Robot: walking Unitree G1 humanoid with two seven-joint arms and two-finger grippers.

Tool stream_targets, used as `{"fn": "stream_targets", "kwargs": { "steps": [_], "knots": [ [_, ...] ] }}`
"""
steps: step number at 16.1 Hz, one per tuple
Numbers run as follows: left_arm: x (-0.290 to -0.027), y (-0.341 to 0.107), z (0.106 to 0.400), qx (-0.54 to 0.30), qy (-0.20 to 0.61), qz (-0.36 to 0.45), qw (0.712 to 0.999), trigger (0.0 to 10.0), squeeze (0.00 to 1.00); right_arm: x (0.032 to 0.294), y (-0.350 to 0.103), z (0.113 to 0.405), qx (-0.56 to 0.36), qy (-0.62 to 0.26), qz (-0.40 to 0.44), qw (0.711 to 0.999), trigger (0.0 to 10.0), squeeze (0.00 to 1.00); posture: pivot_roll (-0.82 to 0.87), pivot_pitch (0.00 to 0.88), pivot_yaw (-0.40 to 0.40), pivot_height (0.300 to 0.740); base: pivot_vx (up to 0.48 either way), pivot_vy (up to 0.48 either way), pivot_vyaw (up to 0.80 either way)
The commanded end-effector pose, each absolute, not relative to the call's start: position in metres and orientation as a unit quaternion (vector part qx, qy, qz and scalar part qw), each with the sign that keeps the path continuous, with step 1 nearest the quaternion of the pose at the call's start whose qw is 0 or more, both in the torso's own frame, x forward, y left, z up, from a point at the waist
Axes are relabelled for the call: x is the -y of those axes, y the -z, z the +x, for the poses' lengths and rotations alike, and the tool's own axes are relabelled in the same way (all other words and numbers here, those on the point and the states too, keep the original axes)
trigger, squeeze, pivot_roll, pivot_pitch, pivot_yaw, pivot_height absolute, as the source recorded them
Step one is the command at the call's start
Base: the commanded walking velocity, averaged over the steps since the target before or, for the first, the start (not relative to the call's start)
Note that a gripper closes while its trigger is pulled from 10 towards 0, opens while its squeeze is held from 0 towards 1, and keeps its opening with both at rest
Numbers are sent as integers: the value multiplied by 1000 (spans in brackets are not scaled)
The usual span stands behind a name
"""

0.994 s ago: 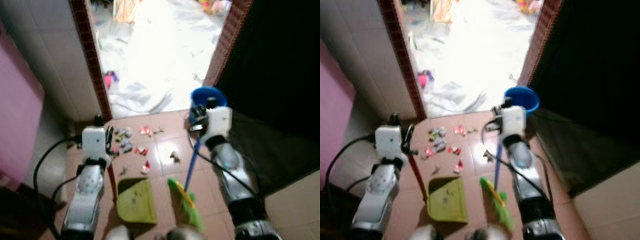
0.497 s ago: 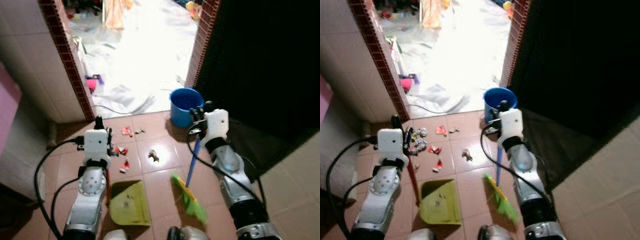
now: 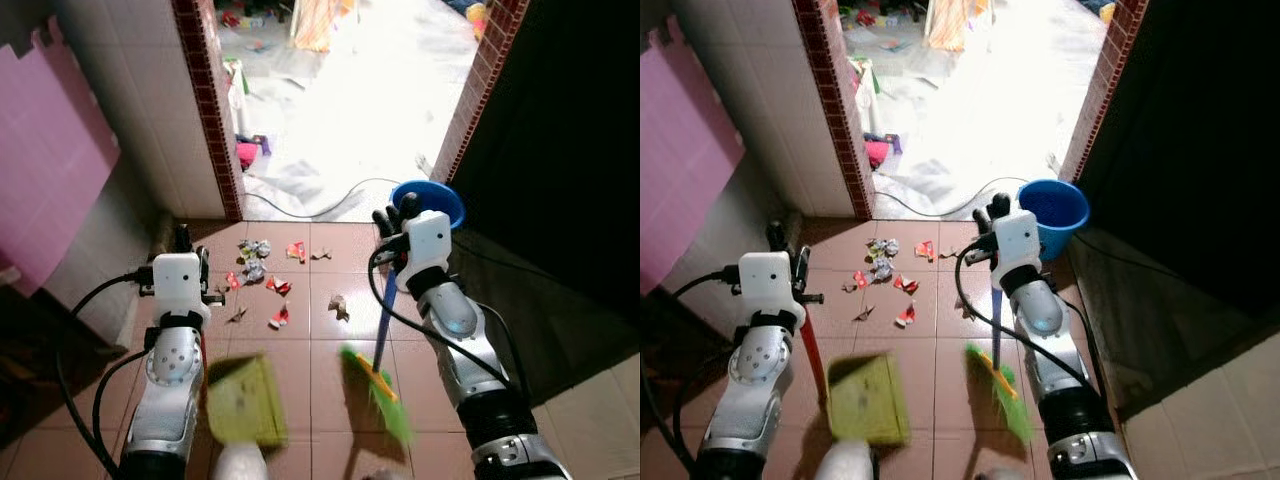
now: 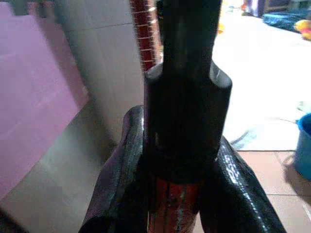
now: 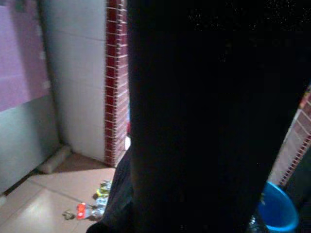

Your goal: Sweep floor

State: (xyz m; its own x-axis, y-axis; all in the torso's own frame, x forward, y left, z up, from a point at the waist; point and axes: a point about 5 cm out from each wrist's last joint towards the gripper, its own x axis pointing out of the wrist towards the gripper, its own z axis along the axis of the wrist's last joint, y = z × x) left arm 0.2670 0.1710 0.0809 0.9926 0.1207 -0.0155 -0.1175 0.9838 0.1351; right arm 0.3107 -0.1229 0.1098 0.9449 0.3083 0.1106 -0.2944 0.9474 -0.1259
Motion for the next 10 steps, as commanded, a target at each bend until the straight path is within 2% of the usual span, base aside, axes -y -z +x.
{"fn": "stream_targets", "kwargs": {
  "steps": [1,10],
  "knots": [
    [-170,-101,277,36,-57,65,996,10000,0,123,-126,318,99,-147,-62,982,10000,0,2,0,1,740,469,0,0],
    [-161,-112,283,58,-47,57,996,10000,0,127,-131,320,116,-121,-82,983,10000,0,-6,0,-1,740,460,0,0]
  ]
}}
